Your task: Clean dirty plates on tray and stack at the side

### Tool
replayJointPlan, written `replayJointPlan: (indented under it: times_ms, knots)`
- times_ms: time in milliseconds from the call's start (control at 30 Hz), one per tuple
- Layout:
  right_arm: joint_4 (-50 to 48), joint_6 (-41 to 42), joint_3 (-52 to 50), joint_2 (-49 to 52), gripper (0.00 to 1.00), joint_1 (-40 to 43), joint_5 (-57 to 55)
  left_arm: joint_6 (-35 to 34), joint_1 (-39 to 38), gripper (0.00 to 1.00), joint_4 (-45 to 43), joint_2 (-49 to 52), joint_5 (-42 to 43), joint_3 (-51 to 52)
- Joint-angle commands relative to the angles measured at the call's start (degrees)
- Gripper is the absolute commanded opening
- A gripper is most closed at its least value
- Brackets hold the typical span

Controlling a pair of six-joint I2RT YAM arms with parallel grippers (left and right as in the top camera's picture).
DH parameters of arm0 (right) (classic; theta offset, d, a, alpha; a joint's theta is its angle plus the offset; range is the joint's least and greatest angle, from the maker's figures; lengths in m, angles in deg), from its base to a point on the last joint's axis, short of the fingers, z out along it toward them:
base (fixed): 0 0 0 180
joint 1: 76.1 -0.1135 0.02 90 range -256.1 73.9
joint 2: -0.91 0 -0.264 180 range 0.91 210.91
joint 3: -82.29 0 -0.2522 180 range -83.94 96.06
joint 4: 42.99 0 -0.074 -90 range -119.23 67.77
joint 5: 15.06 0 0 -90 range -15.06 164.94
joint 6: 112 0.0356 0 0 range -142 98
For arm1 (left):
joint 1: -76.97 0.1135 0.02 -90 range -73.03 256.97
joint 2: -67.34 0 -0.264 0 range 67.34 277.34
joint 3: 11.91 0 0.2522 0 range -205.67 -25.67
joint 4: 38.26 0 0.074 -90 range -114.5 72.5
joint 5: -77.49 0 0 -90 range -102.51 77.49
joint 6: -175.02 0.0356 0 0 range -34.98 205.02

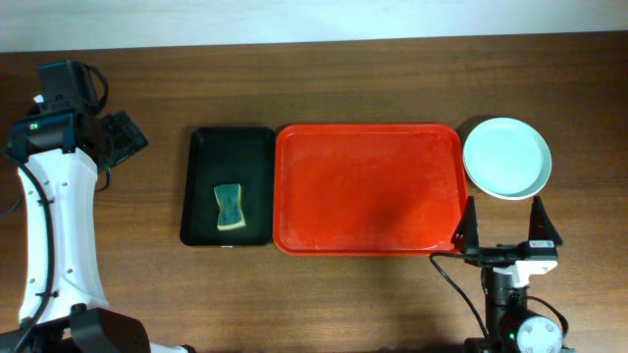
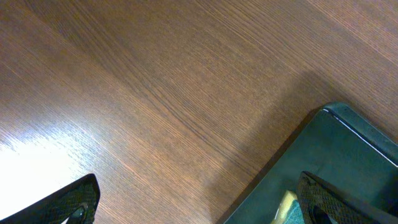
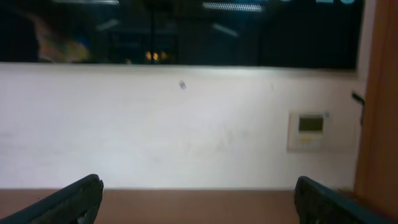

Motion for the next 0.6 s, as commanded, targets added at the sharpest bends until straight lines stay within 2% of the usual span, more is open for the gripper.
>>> replayJointPlan:
  times_ms: [0,267,567]
  knots:
    - [3.78,1.77,-1.11,-0.44,0.98,-0.52,-2.93,-0.35,0.09,0.99,0.09,-0.66,-0.42,-0.37]
    - [21.14,2.19,-1.11,-0.44,0.98,-0.52,-2.32,-0.35,0.09,0.99,0.09,-0.66,-0.42,-0.37]
    - [21.03,1.97,-1.11,-0.44,0.98,-0.52,-2.01,-0.35,0.09,0.99,0.09,-0.66,-0.42,-0.37]
